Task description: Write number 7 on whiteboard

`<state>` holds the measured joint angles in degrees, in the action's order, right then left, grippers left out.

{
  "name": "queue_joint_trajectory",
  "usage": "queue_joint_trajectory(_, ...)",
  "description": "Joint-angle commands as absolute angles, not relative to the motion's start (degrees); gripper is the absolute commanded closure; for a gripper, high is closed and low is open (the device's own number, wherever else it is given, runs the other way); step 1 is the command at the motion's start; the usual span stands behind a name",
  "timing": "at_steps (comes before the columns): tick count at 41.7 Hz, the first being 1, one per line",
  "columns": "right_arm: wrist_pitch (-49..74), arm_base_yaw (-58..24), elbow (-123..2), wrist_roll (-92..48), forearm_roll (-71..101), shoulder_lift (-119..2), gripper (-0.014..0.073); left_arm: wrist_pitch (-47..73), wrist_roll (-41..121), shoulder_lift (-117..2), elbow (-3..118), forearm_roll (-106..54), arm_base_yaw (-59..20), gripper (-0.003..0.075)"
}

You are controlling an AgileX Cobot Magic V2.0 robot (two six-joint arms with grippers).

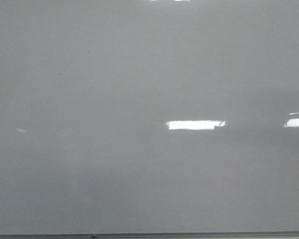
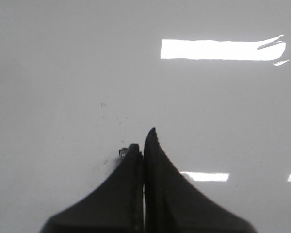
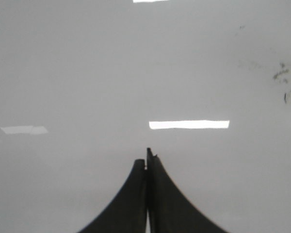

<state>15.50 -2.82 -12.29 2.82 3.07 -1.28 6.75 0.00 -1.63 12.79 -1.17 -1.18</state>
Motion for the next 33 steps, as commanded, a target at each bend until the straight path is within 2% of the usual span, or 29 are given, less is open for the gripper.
queue_joint_trajectory(1,18.9,-3.0,-21.1,2.7,4.4,-6.4,0.0653,9.2,0.0,-7.3,20.3,2.9,-1.2,0.0741)
queue_joint_trajectory(11,20.1,-3.0,-28.1,2.7,4.8,-19.3,0.0653,13.5,0.0,-22.9,26.6,3.4,-1.2,0.0741)
queue_joint_trajectory(19,20.5,-3.0,-28.2,2.7,4.9,-21.7,0.0652,12.5,0.0,-26.8,26.9,3.4,-1.2,0.0737)
queue_joint_trajectory(21,20.7,-3.0,-28.2,2.7,4.9,-21.7,0.0646,12.1,0.0,-26.9,26.9,3.4,-1.2,0.0717)
queue_joint_trajectory(25,21.0,-3.0,-28.2,2.7,4.9,-21.7,0.0571,11.8,0.0,-26.9,26.9,3.4,-1.2,0.0570)
queue_joint_trajectory(27,21.0,-3.0,-28.2,2.7,4.9,-21.7,0.0496,11.9,0.0,-26.9,26.9,3.4,-1.2,0.0442)
queue_joint_trajectory(30,21.0,-3.0,-28.2,2.7,4.9,-21.7,0.0324,11.9,0.0,-26.9,26.9,3.4,-1.2,0.0263)
queue_joint_trajectory(33,21.1,-3.0,-28.2,2.7,4.9,-21.7,0.0153,11.8,0.0,-26.9,26.9,3.4,-1.2,0.0126)
